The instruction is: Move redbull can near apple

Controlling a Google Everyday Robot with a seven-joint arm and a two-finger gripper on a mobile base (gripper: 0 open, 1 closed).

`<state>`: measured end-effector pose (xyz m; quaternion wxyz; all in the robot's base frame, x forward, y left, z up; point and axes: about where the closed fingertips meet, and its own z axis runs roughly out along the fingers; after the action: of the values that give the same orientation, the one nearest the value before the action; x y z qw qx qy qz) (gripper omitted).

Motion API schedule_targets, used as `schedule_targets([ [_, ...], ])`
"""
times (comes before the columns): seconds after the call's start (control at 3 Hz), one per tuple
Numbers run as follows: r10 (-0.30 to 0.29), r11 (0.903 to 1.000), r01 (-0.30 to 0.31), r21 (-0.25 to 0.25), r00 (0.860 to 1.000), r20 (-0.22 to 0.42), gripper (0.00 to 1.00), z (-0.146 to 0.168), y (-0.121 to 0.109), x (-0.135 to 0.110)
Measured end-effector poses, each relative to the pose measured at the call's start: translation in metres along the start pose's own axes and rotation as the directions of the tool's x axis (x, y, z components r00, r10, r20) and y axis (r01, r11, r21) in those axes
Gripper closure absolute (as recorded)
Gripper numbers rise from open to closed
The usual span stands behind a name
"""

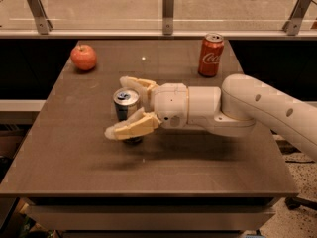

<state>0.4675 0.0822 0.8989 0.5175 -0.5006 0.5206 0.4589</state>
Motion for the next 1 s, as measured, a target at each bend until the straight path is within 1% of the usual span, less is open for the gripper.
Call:
schedule_targets([
  [1.0, -0.007, 0.9999, 0.007, -0.013, 1.000, -0.001, 0.88, 0.0061, 0.0040, -0.0035],
])
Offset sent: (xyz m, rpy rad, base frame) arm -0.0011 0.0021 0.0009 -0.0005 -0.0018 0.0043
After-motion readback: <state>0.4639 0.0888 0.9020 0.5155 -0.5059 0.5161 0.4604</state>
